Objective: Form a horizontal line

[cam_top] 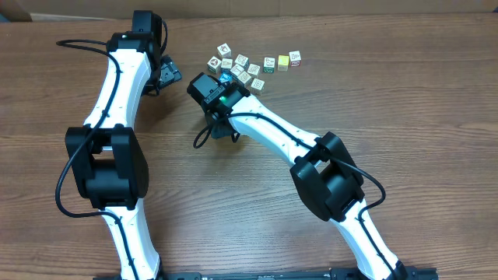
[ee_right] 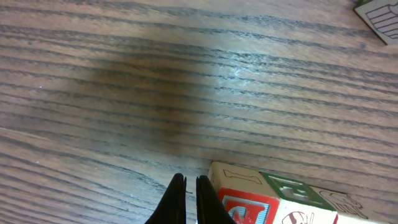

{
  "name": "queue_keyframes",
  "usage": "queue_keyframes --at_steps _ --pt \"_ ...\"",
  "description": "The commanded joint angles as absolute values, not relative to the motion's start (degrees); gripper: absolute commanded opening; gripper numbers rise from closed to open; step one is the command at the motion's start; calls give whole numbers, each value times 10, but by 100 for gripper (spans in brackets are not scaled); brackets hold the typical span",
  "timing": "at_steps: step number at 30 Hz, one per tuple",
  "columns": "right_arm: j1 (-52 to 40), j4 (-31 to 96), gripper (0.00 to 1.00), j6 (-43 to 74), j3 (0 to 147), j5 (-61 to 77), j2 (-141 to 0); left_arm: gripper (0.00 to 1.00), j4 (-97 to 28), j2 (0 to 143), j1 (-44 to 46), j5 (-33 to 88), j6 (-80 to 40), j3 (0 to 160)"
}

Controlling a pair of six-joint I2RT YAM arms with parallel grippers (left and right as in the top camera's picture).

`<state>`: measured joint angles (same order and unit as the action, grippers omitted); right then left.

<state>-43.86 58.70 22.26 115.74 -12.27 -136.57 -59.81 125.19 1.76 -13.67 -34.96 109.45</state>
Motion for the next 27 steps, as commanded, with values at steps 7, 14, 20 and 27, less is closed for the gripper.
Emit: queue_keyframes --at_steps 7,14,20,27 --pt "-436 584 4 225 1154 -126 -1375 100 -597 1262 19 -135 -347 1107" --pt "-436 556 4 224 1169 -109 -1375 100 -597 1262 19 -135 -347 1107" --pt "-421 556 4 224 1220 -113 -1375 100 -597 1262 19 -135 -347 1107" --pt "-373 549 5 241 1228 -126 -1375 100 -597 1262 19 -135 -347 1107"
